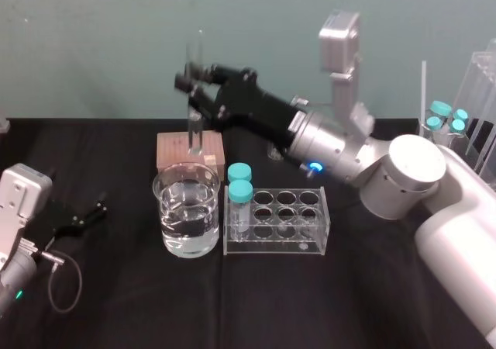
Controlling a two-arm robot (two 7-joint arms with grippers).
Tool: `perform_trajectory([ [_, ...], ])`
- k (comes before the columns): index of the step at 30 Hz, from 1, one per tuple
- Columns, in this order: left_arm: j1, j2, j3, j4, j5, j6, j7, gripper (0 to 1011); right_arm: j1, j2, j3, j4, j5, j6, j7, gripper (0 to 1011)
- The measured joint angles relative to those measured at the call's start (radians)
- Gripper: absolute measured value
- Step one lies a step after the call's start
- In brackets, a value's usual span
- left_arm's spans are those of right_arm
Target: Hold the test tube with one hand and immerse one end into the beaker, then return it to the test tube rack.
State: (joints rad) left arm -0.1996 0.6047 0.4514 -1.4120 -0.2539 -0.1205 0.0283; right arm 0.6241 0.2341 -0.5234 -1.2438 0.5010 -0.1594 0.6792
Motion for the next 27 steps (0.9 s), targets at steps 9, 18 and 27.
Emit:
perform_trajectory([
  [9, 0.0, 0.0, 0.0, 0.0, 0.0, 0.0, 0.0, 1000, -0.047, 0.08, 0.074, -0.118, -0.015, -0.018, -0.103, 225],
  [18, 0.0, 0.0, 0.0, 0.0, 0.0, 0.0, 0.0, 1000, -0.164, 0.14, 0.161, -0.2, -0.037, -0.015, -0.199, 226],
  [27, 0.0, 0.0, 0.0, 0.0, 0.0, 0.0, 0.0, 1000, -0.282, 0.149, 0.209, -0.205, -0.048, -0.015, -0.249, 225],
])
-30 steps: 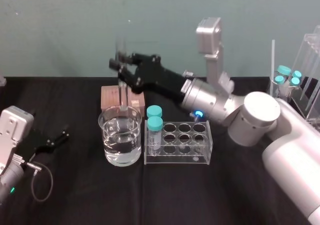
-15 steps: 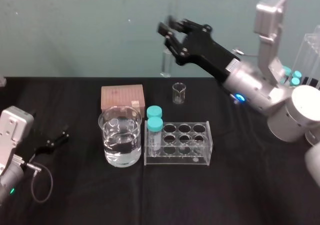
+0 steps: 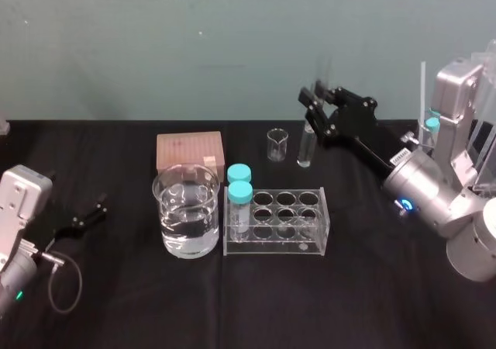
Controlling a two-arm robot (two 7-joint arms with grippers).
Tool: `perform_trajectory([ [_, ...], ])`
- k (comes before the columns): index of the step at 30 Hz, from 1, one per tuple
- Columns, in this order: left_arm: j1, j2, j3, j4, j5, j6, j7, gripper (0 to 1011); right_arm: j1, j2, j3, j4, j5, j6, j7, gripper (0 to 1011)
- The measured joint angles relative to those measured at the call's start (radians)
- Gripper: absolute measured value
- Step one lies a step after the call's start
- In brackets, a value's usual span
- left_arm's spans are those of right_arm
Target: Hold the test tube with one hand and immerse one end into the beaker, then return it to the test tube rack.
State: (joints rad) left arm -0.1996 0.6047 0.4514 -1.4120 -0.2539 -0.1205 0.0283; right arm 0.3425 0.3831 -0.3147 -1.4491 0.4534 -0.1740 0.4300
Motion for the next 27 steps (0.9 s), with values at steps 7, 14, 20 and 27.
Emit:
perform_trajectory([
  [7, 0.0, 0.0, 0.0, 0.0, 0.0, 0.0, 0.0, 1000, -0.032, -0.001, 0.016, 0.029, -0.025, 0.0, -0.016, 226],
  [14, 0.0, 0.0, 0.0, 0.0, 0.0, 0.0, 0.0, 1000, -0.045, -0.013, 0.031, 0.067, -0.046, 0.005, -0.022, 226],
  [20, 0.0, 0.0, 0.0, 0.0, 0.0, 0.0, 0.0, 1000, -0.045, -0.031, 0.037, 0.083, -0.052, 0.007, -0.018, 226],
  [27, 0.0, 0.0, 0.0, 0.0, 0.0, 0.0, 0.0, 1000, -0.033, -0.046, 0.037, 0.097, -0.058, 0.004, -0.004, 226],
])
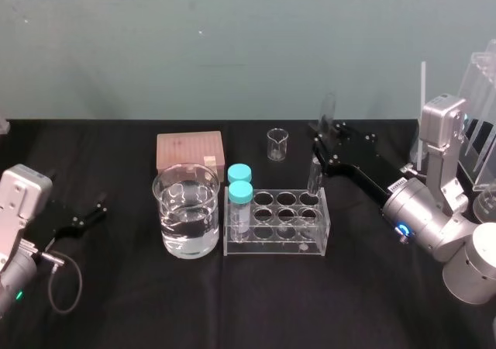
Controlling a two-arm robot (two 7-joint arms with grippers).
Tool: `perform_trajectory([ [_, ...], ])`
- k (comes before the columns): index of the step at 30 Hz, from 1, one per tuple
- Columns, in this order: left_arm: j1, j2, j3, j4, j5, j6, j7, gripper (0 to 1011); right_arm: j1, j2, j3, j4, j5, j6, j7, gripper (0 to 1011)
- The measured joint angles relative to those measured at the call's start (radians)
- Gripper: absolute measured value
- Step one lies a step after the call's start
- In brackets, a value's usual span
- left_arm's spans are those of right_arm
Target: Hold the test tube with one hand and immerse one end into the beaker, then return it to the test tube rack.
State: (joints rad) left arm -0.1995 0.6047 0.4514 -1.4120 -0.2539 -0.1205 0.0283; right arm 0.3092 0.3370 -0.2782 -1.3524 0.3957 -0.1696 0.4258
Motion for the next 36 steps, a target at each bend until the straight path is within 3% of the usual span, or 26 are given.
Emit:
perform_trajectory([
  [36, 0.0, 0.0, 0.0, 0.0, 0.0, 0.0, 0.0, 1000, 0.013, -0.016, -0.011, 0.032, -0.027, 0.015, 0.018, 226],
])
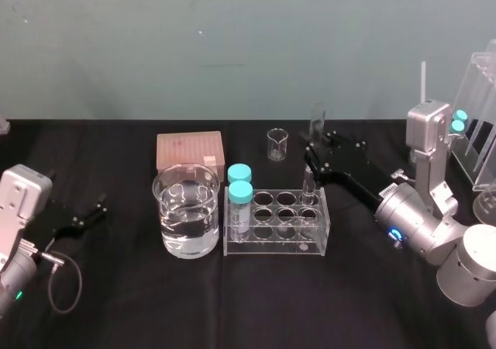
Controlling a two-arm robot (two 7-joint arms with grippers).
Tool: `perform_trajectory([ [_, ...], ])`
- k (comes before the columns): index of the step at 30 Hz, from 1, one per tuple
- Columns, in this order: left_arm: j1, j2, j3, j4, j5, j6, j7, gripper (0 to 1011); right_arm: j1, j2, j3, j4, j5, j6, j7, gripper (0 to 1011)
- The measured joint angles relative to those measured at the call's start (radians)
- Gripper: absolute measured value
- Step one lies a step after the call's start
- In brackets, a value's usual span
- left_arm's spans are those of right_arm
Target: Hold the test tube with one hand and immerse one end into the beaker, then return it to the test tube rack.
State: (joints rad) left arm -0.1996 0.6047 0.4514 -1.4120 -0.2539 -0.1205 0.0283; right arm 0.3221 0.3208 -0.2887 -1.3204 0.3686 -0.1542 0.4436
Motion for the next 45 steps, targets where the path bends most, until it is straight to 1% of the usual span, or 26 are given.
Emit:
perform_trajectory([
  [15, 0.0, 0.0, 0.0, 0.0, 0.0, 0.0, 0.0, 1000, -0.008, -0.002, -0.001, 0.018, -0.012, 0.008, -0.01, 226],
  [28, 0.0, 0.0, 0.0, 0.0, 0.0, 0.0, 0.0, 1000, 0.0, -0.016, -0.006, 0.051, -0.015, 0.006, -0.009, 226],
  [45, 0.0, 0.0, 0.0, 0.0, 0.0, 0.0, 0.0, 1000, -0.004, -0.026, -0.005, 0.071, -0.016, 0.0, -0.008, 226],
])
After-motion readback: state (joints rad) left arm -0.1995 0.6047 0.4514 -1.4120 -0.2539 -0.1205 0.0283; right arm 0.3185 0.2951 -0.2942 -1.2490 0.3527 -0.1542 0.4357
